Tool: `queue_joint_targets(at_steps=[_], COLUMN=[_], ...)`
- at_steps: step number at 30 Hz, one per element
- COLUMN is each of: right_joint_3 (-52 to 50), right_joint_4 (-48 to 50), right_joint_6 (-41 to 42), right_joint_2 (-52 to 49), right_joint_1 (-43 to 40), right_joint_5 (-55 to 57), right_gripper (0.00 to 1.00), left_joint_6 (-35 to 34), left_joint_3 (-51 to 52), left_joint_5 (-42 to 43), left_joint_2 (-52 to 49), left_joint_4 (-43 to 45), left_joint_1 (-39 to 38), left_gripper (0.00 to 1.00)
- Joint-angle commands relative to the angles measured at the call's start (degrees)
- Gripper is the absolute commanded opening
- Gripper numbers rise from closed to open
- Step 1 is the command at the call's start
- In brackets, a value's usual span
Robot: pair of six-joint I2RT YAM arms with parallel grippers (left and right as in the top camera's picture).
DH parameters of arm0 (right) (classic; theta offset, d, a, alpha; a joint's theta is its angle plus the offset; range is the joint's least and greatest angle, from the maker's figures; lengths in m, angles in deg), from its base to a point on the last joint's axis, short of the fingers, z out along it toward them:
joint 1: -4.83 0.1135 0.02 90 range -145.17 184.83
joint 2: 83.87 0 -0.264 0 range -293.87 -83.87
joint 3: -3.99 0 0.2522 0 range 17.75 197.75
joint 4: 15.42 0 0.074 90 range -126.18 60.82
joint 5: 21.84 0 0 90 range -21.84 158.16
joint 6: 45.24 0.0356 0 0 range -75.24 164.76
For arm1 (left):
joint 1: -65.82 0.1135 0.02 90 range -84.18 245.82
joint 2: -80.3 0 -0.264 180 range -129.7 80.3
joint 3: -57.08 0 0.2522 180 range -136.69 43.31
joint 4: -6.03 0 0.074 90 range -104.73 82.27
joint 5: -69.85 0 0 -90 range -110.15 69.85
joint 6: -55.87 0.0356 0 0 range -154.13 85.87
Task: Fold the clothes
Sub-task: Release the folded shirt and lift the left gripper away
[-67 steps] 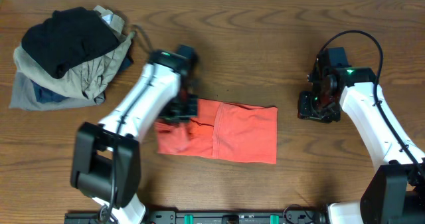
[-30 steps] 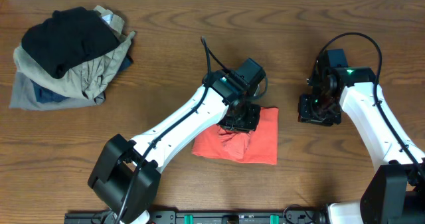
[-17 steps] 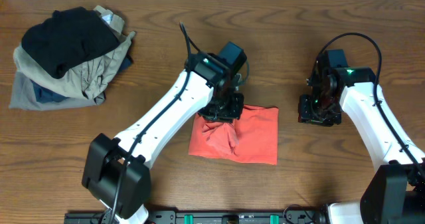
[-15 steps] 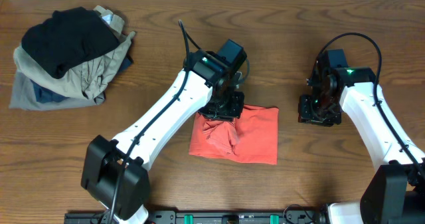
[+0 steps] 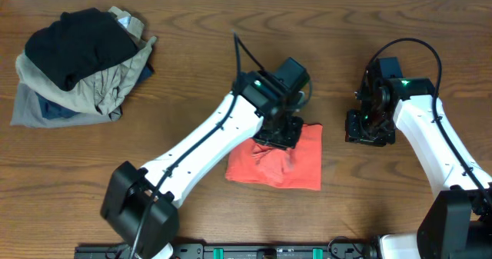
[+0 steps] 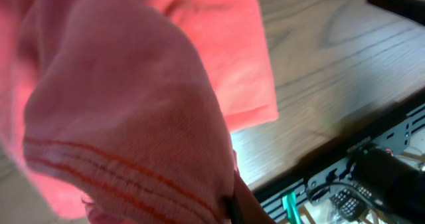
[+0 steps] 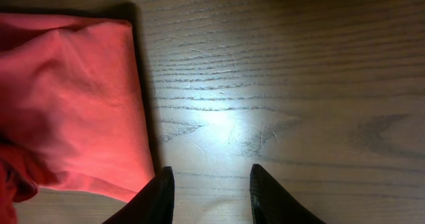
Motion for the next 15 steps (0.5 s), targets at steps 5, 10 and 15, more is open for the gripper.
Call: queue_joint_targets(at_steps=[5, 10, 15], right_joint_3=[0.7, 0.7, 0.7], right_joint_4=[-0.1, -0.4, 1.6], right_joint_6=[-0.6, -0.6, -7.5], right_joint_2=[0.1, 0.1, 0.1], right_joint_1=[-0.6, -0.6, -0.4], right_joint_5=[0.2, -0.1, -10.9], right_gripper=[0.40, 0.45, 0.45], left_joint_6=[0.2, 4.3, 4.7], left_joint_3=[0.9, -0.9, -1.4], left_joint_5=[2.8, 2.5, -4.2], left_joint_2=[-4.8, -3.1, 2.4], left_joint_4=[6.7, 2.8, -2.0], left_joint_1=[-4.1, -1.1, 8.0], left_gripper=[0.51, 0.55, 0.56])
